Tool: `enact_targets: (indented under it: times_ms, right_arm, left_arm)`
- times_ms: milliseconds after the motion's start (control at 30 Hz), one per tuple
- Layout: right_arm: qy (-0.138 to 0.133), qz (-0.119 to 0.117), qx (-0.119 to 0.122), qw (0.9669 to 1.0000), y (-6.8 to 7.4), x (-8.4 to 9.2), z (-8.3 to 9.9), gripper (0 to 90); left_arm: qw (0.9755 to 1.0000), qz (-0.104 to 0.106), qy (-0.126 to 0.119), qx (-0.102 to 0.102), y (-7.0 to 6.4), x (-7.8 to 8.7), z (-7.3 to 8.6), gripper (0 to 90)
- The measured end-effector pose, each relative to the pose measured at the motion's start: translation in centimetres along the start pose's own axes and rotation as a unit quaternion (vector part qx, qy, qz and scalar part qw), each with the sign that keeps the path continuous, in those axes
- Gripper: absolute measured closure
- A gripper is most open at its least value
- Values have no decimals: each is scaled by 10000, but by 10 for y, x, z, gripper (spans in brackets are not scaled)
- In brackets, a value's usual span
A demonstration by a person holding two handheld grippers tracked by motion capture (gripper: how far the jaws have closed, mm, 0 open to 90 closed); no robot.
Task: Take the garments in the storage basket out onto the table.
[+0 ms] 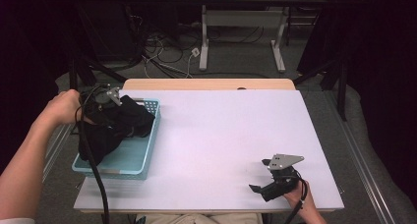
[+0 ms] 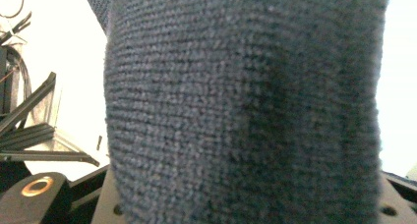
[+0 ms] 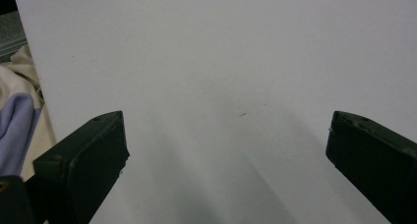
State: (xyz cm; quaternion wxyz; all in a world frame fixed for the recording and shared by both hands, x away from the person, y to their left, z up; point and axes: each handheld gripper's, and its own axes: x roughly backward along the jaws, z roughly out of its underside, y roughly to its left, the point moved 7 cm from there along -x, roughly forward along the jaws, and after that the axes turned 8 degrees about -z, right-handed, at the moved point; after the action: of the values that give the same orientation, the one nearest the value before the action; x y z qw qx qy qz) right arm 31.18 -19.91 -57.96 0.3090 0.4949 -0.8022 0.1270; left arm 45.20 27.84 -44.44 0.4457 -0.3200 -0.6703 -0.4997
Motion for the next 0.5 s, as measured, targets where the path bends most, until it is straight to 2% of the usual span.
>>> enact_targets:
  times_ms: [200, 233, 333, 500]
  right_arm:
    - [44, -29, 18, 10000, 0, 0, 1, 15]
    - [81, -59, -15, 9999, 1, 0, 1, 16]
    - [76, -29, 26, 10000, 0, 0, 1, 15]
    - [61, -12, -49, 10000, 0, 0, 1, 16]
  left_arm:
    - [9995, -54, -95, -310, 3, 5, -4, 536]
    - [9995, -10, -100, -297, 2, 5, -4, 536]
    - [9988, 62, -91, -475, 3, 8, -6, 536]
    - [9979, 165, -94, -623, 4, 14, -7, 537]
